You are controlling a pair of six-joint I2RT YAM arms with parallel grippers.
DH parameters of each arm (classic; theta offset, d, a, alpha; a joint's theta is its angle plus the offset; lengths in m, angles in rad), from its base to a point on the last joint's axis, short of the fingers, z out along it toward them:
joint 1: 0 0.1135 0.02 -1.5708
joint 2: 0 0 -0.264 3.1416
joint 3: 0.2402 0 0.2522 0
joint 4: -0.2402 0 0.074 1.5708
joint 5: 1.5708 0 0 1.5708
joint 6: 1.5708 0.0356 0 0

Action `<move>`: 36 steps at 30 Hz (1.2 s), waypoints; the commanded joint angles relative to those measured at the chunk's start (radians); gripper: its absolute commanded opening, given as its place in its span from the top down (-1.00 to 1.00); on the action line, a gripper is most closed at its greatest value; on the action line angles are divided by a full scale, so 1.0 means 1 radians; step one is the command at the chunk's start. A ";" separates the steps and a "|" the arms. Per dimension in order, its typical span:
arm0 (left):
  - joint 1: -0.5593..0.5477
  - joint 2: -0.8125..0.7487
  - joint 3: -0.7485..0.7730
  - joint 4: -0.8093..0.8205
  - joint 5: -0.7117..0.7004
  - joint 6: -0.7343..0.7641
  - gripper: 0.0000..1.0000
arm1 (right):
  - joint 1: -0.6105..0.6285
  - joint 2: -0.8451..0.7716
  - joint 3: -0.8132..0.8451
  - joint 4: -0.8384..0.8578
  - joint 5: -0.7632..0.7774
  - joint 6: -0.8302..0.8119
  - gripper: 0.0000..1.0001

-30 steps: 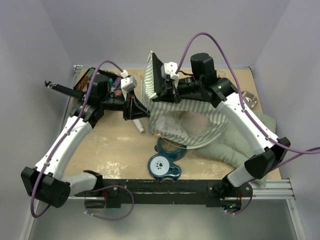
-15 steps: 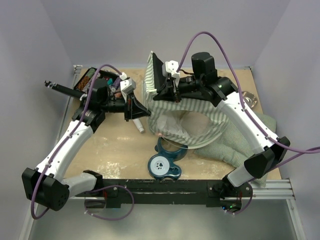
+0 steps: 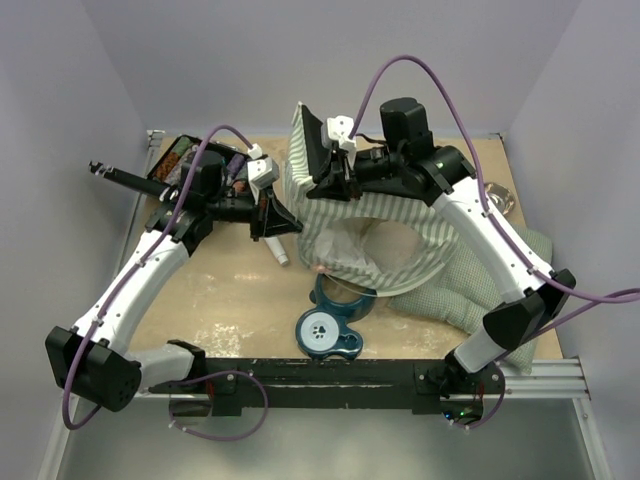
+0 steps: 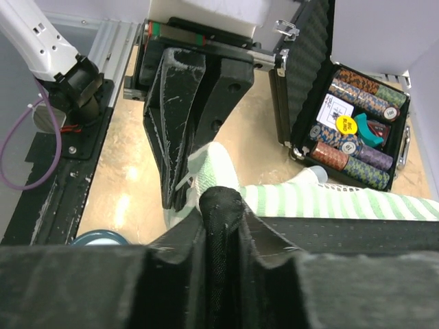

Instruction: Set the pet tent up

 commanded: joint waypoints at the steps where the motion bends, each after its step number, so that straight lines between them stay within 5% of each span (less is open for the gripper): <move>1: -0.005 0.000 -0.011 -0.016 -0.056 0.057 1.00 | 0.022 0.010 0.099 -0.053 -0.053 0.049 0.56; 13: -0.040 0.055 0.060 -0.051 -0.087 0.051 1.00 | 0.111 0.083 0.178 -0.241 0.149 -0.178 0.33; 19: -0.037 0.049 0.032 -0.066 -0.111 0.022 1.00 | 0.107 -0.002 0.163 -0.173 0.279 -0.062 -0.26; 23: -0.037 0.030 0.001 -0.010 -0.104 -0.034 1.00 | 0.090 -0.075 0.111 -0.140 0.353 -0.002 -0.39; 28: -0.037 0.041 0.009 -0.005 -0.104 -0.040 1.00 | 0.082 -0.113 0.099 -0.174 0.401 0.015 -0.35; 33: -0.039 0.050 0.023 -0.010 -0.094 -0.018 1.00 | 0.082 -0.122 0.040 -0.126 0.418 0.027 -0.01; 36: -0.039 0.056 0.030 -0.029 -0.090 0.003 1.00 | 0.082 -0.098 0.034 -0.073 0.470 0.046 -0.04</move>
